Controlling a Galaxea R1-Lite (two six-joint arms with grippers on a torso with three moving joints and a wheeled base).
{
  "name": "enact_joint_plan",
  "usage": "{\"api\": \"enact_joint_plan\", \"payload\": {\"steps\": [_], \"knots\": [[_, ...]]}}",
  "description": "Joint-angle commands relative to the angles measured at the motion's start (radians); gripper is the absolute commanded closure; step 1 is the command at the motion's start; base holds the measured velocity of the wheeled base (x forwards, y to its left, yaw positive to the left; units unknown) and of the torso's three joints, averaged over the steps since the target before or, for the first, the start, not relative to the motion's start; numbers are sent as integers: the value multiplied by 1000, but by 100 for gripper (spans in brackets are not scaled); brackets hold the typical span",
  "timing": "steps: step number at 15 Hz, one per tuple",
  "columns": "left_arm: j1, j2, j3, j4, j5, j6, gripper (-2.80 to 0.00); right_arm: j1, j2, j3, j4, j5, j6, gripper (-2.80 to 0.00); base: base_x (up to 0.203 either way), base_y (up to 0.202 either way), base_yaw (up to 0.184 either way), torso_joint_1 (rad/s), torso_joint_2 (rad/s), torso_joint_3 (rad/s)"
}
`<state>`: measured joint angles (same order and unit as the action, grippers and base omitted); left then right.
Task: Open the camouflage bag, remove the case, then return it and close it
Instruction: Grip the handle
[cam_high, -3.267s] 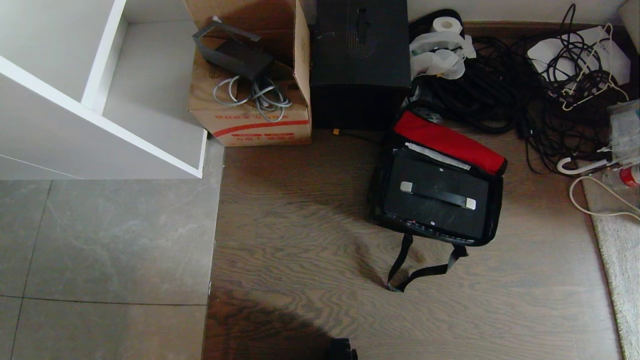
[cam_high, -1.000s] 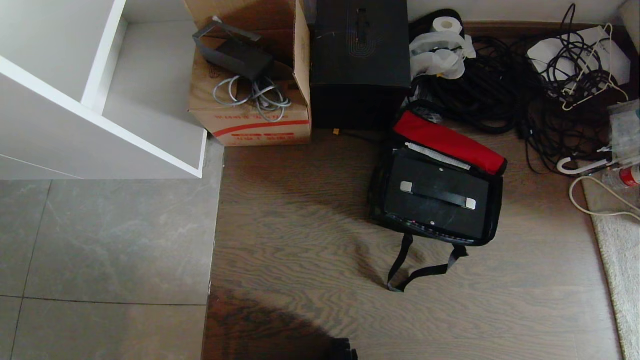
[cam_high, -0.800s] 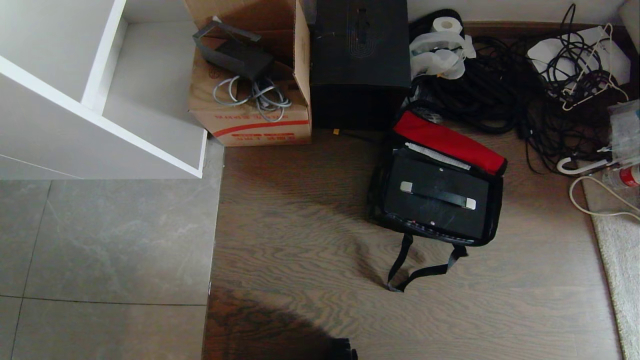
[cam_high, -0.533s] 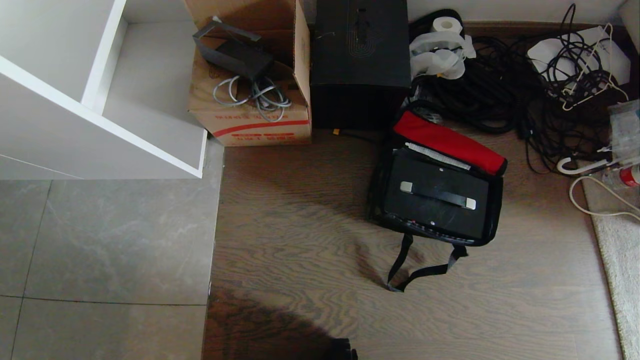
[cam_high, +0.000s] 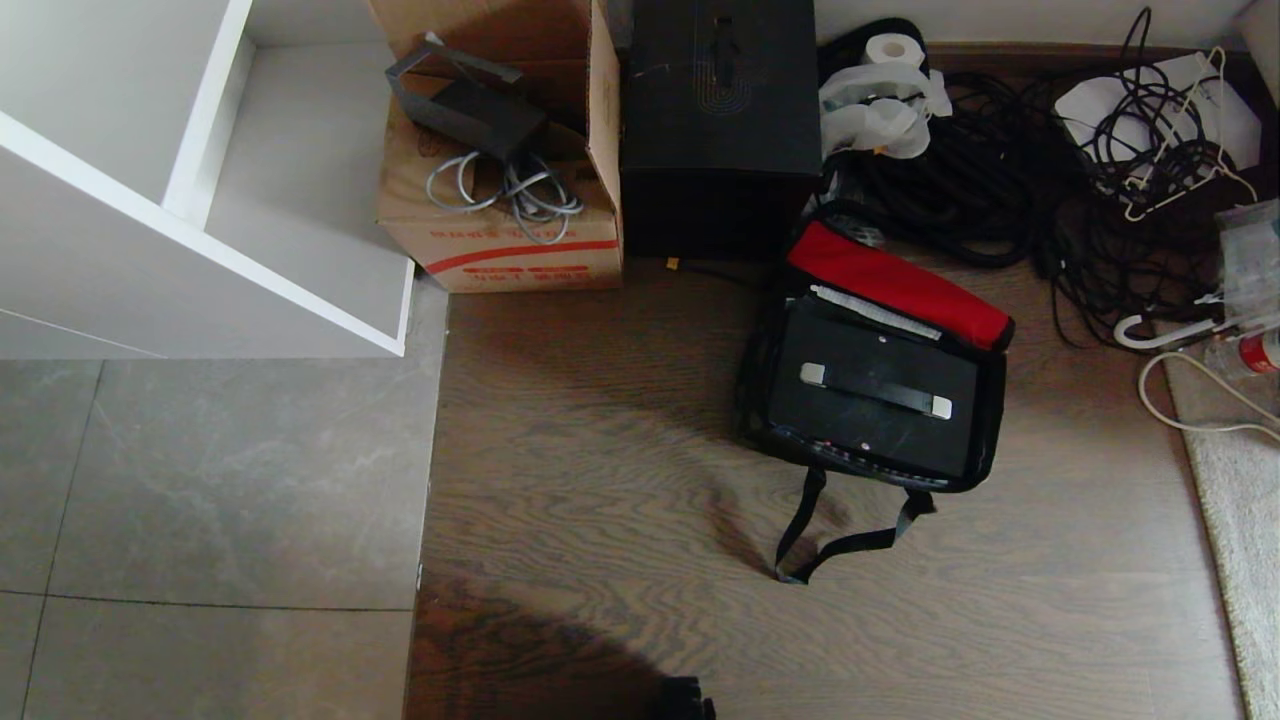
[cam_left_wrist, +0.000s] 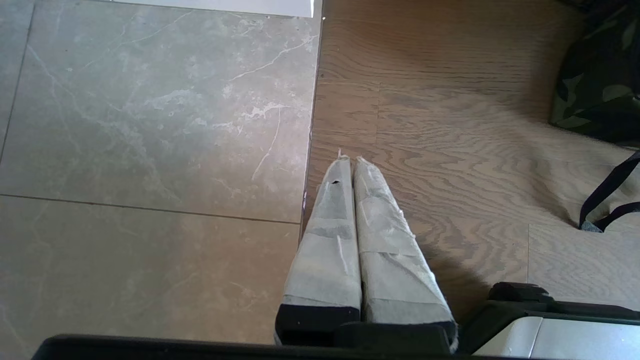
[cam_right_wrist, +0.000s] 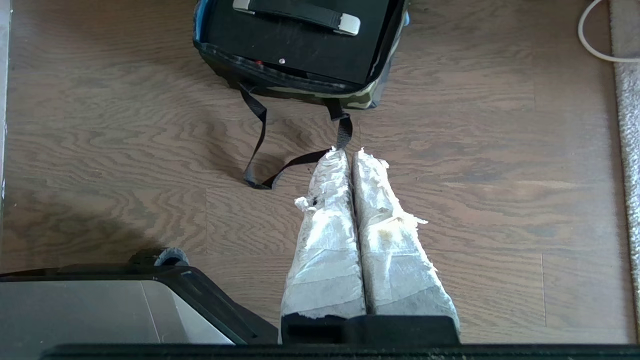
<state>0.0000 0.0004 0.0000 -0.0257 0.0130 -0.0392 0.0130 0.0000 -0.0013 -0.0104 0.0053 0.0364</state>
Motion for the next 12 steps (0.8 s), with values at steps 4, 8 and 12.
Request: {"api": "enact_joint_plan", "payload": {"steps": [4,8,12], "knots": [[0,0,9,0,1,-1,0,0,2,1,0,1,0,0,0,0,0,0,0,0],[1,0,9,0,1,-1,0,1,2,1,0,1,0,0,0,0,0,0,0,0],[0,0,9,0,1,-1,0,1,2,1,0,1,0,0,0,0,0,0,0,0]]}}
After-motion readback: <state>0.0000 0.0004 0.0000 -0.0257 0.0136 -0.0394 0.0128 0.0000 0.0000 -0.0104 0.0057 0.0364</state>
